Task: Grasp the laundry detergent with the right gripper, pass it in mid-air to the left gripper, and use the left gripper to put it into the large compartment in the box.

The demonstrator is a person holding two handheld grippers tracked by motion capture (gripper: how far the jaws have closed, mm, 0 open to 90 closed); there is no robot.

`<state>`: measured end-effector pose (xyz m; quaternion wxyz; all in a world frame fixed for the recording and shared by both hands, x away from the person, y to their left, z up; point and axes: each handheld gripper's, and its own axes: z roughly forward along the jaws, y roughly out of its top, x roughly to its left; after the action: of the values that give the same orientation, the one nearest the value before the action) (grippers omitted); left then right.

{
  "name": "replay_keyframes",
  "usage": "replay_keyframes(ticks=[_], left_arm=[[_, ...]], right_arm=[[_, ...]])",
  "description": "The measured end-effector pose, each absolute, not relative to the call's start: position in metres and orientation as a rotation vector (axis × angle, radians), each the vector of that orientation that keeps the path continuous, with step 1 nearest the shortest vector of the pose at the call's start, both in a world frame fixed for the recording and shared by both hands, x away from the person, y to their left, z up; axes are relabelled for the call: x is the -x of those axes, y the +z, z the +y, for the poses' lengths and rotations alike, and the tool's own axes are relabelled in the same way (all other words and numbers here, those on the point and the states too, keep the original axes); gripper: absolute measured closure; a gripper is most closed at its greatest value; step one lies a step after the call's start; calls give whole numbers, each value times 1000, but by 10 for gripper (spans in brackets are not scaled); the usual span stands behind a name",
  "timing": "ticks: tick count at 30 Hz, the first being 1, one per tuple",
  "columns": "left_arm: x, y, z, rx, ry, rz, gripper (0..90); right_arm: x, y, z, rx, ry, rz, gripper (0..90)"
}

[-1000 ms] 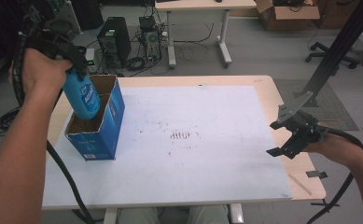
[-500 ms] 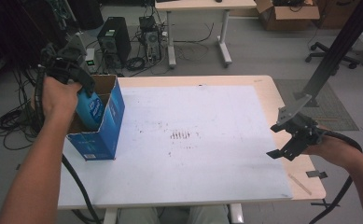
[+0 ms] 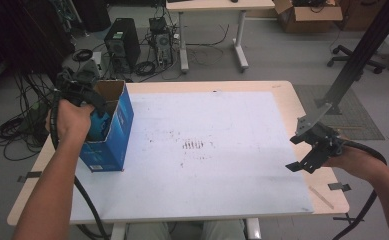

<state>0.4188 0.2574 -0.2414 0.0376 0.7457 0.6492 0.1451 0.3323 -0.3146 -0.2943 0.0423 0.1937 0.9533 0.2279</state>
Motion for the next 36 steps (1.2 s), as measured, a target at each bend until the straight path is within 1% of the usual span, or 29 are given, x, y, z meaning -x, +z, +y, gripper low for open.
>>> replay_keyframes(ticks=[15,36], left_arm=[[-422,-272,257,-2330,383,1997,382],[-424,-278,257,-2347,370,1973,380]], right_arm=[[-333,-299,-313,-605,705,2925,70],[-332,-307,-312,-611,695,2946,77]])
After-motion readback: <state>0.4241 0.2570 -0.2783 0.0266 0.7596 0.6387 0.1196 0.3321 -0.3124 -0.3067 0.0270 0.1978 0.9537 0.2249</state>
